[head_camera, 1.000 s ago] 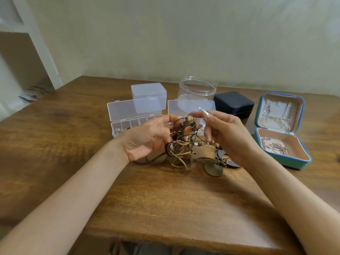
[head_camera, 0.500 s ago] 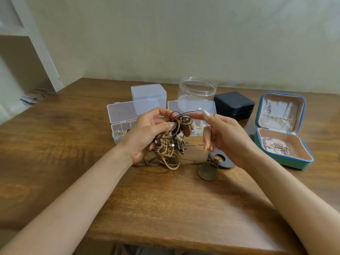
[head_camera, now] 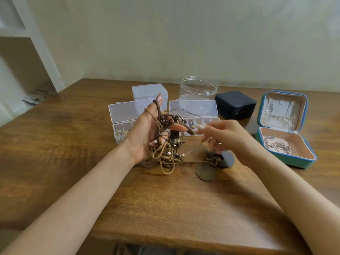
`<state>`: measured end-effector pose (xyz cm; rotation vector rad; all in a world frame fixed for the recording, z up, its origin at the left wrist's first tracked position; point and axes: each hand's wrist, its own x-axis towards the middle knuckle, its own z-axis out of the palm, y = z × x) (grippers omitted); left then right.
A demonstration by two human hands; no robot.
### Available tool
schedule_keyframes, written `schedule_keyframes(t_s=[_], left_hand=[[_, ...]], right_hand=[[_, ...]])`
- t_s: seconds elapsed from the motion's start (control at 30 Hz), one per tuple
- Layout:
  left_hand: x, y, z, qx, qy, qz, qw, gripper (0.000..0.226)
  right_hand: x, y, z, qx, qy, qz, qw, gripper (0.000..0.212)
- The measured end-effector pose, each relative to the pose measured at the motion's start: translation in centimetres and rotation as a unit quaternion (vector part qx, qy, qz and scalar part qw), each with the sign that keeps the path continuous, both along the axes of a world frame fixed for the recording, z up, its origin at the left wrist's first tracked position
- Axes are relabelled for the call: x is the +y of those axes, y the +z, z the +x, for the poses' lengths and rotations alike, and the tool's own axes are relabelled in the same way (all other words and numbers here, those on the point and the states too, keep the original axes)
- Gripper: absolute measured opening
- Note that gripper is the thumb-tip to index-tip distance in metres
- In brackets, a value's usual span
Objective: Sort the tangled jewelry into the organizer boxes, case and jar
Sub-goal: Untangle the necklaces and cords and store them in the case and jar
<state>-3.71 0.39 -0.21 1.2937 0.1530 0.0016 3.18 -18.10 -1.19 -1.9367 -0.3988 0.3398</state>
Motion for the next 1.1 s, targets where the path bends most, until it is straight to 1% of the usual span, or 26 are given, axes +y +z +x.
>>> schedule_keyframes(t_s=[0.03, 0.07, 0.1, 0.13, 0.17, 0.2, 0.23, 0.27, 0.3, 0.37, 0.43, 0.47, 0.53, 0.57, 0.6, 0.63, 0.67, 0.73, 0.8, 0.83, 0.93, 0.97, 1.03, 1.1], left_hand=[[-0.1, 0.1, -0.1, -0.001, -0.007, 0.001, 1.0, 0.063], [-0.1, 0.1, -0.1, -0.001, -0.012, 0.0, 1.0, 0.06], [-0.1, 0.1, -0.1, -0.003, -0.017, -0.002, 1.0, 0.059], [-0.2, 0.1, -0.1, -0.006, -0.024, -0.004, 1.0, 0.058], [-0.3, 0.1, -0.1, -0.008, -0.028, -0.007, 1.0, 0.057], [-0.3, 0.1, -0.2, -0.009, -0.031, -0.011, 0.999, 0.057], [-0.4, 0.1, -0.2, -0.011, -0.031, -0.019, 0.999, 0.057], [-0.4, 0.1, -0.2, -0.013, -0.032, -0.032, 0.999, 0.056], [-0.3, 0.1, -0.1, -0.015, -0.034, -0.05, 0.998, 0.056], [-0.2, 0.2, -0.1, -0.005, -0.043, -0.095, 0.995, 0.055], [-0.1, 0.3, 0.0, 0.012, -0.046, -0.138, 0.989, 0.054], [0.0, 0.3, 0.1, 0.017, -0.045, -0.151, 0.987, 0.055], [0.1, 0.3, 0.1, 0.021, -0.044, -0.165, 0.985, 0.055], [0.2, 0.2, 0.1, 0.021, -0.043, -0.168, 0.985, 0.054], [0.2, 0.2, 0.1, 0.021, -0.043, -0.17, 0.984, 0.053], [0.3, 0.2, 0.0, 0.021, -0.044, -0.171, 0.984, 0.052], [0.3, 0.2, 0.0, 0.021, -0.045, -0.169, 0.984, 0.052], [0.3, 0.2, 0.1, 0.016, -0.045, -0.159, 0.986, 0.051], [0.3, 0.1, 0.1, 0.0, -0.046, -0.126, 0.991, 0.048], [0.3, 0.0, 0.2, -0.014, -0.044, -0.088, 0.995, 0.045], [0.0, -0.5, 0.2, -0.043, -0.01, 0.047, 0.998, 0.03], [0.0, -0.6, 0.2, -0.041, 0.005, 0.071, 0.997, 0.026], [0.0, -0.7, 0.2, -0.033, 0.028, 0.09, 0.995, 0.02], [0.1, -0.8, 0.2, -0.026, 0.03, 0.107, 0.993, 0.024]], right_hand=[[0.0, -0.2, 0.1, -0.088, -0.023, -0.079, 0.993, 0.028], [0.0, -0.4, 0.1, -0.194, -0.055, -0.123, 0.972, 0.03], [0.0, -0.3, -0.1, -0.282, -0.081, -0.11, 0.95, 0.03], [0.0, -0.1, -0.4, -0.333, -0.075, -0.057, 0.938, 0.029], [0.1, 0.1, -0.8, -0.347, -0.04, 0.01, 0.937, 0.027], [0.2, 0.3, -1.4, -0.338, 0.014, 0.065, 0.939, 0.026], [0.4, 0.4, -1.9, -0.319, 0.068, 0.088, 0.941, 0.025], [0.6, 0.4, -2.4, -0.305, 0.111, 0.084, 0.942, 0.024], [0.7, 0.2, -2.6, -0.295, 0.138, 0.07, 0.943, 0.025], [0.8, -0.3, -2.4, -0.273, 0.151, 0.03, 0.95, 0.03], [0.7, -0.7, -1.8, -0.266, 0.172, -0.026, 0.948, 0.035], [0.7, -0.9, -1.6, -0.277, 0.195, -0.07, 0.938, 0.035], [0.9, -1.5, -1.3, -0.332, 0.239, -0.164, 0.898, 0.029], [1.0, -1.7, -1.4, -0.348, 0.252, -0.189, 0.883, 0.023], [1.1, -1.8, -1.5, -0.347, 0.258, -0.189, 0.882, 0.017], [1.1, -1.8, -1.5, -0.334, 0.258, -0.17, 0.89, 0.014], [1.1, -1.5, -1.6, -0.302, 0.256, -0.131, 0.909, 0.013], [0.6, -0.5, -1.4, -0.199, 0.246, -0.014, 0.948, 0.014], [-0.2, 0.4, -1.1, -0.115, 0.225, 0.101, 0.962, 0.013], [-0.5, 0.6, -0.9, -0.096, 0.214, 0.135, 0.963, 0.014], [-0.9, 0.6, -0.3, -0.055, 0.196, 0.19, 0.96, 0.023], [-0.9, 0.6, -0.1, -0.045, 0.183, 0.215, 0.958, 0.024], [-1.0, 0.9, 0.0, -0.027, 0.162, 0.28, 0.946, 0.026], [-1.2, 1.3, 0.1, -0.012, 0.166, 0.345, 0.924, 0.026]])
